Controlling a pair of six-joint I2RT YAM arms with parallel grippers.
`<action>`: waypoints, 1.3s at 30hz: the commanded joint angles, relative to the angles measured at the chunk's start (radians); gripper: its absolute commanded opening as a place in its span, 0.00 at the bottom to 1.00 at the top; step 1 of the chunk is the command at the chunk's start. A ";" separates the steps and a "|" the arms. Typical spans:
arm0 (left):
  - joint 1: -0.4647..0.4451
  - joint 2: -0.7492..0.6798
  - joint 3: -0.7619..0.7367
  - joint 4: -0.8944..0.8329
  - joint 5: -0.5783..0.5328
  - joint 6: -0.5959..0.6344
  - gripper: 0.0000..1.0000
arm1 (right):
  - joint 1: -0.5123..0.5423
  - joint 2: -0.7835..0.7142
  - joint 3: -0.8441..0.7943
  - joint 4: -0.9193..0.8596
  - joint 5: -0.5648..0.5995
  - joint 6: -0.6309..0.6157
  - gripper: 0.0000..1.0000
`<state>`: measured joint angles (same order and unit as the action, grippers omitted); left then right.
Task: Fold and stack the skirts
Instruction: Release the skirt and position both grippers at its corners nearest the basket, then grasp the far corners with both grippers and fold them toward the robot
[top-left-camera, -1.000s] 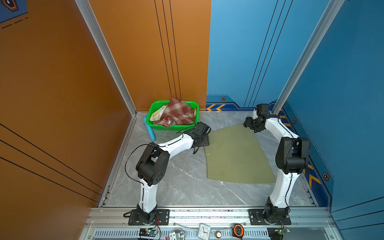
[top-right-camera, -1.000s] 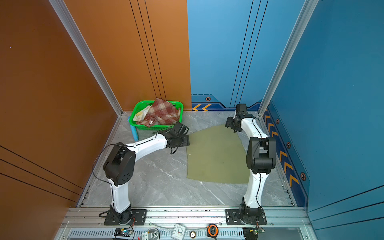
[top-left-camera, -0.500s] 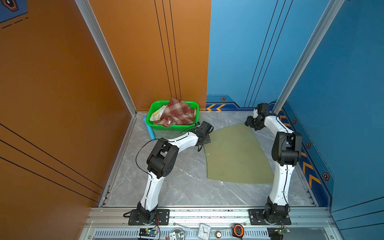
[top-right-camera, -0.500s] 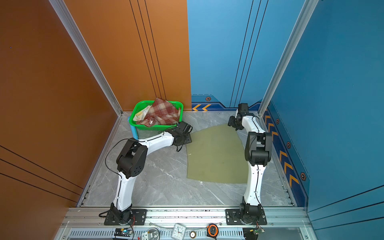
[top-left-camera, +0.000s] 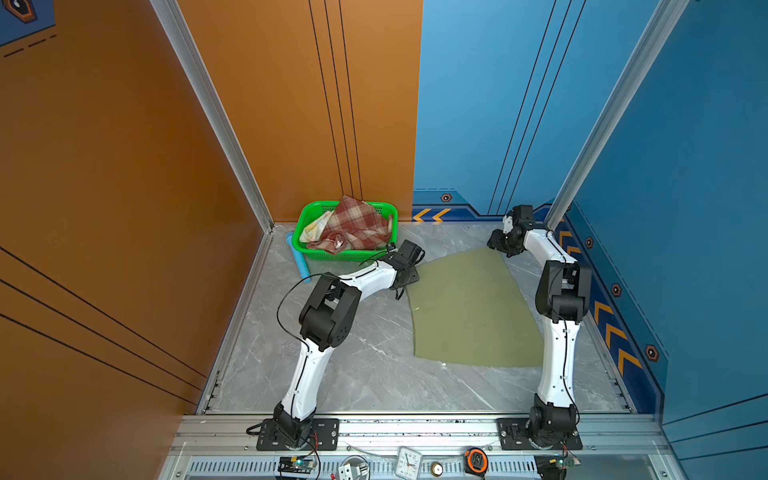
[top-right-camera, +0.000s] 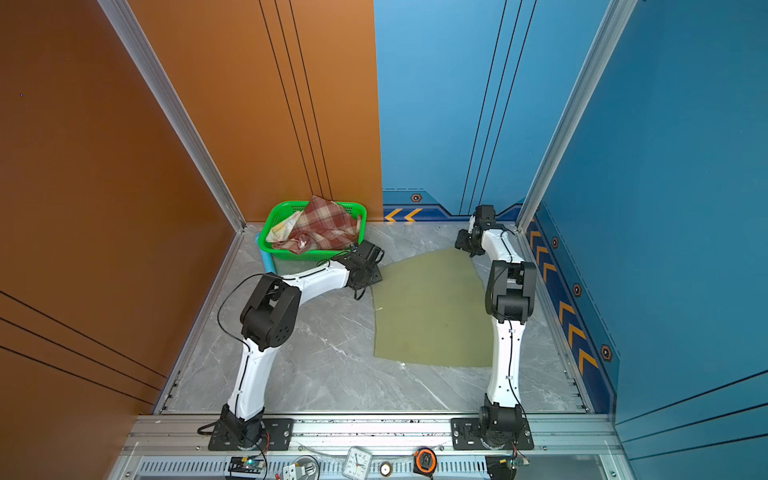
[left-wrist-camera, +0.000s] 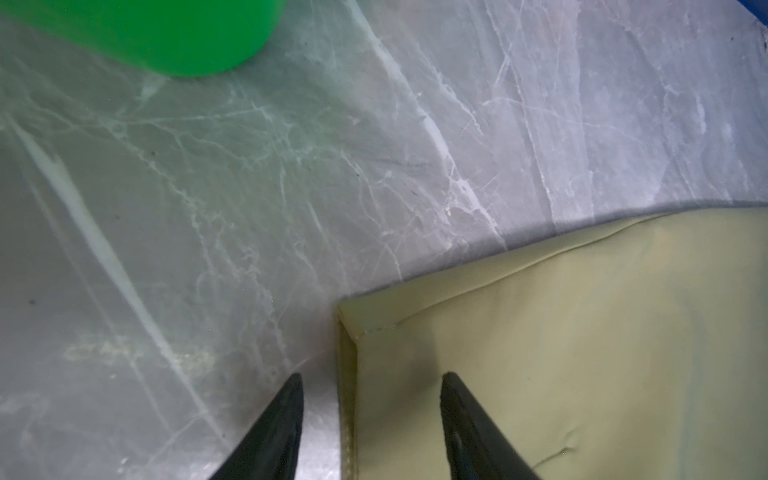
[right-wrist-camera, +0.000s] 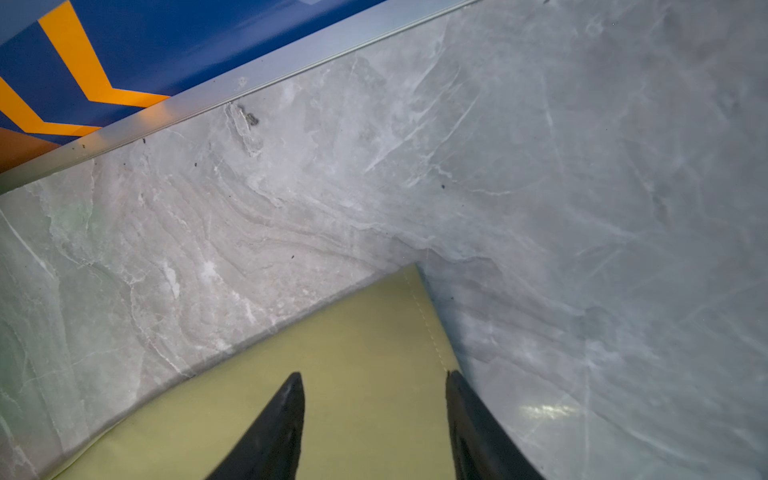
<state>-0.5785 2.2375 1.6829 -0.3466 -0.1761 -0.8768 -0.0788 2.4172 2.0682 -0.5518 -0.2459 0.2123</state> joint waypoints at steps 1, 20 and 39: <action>0.011 0.036 0.039 -0.003 -0.011 -0.017 0.54 | -0.001 0.018 0.044 -0.034 -0.028 -0.033 0.55; 0.016 0.105 0.123 -0.045 -0.010 -0.006 0.02 | -0.003 0.144 0.177 -0.082 -0.022 -0.055 0.52; -0.006 0.085 0.120 -0.050 -0.024 0.030 0.00 | -0.036 0.129 0.181 -0.045 0.056 -0.028 0.52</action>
<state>-0.5770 2.3180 1.7828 -0.3557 -0.1764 -0.8642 -0.1108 2.5473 2.2227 -0.5926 -0.2226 0.1799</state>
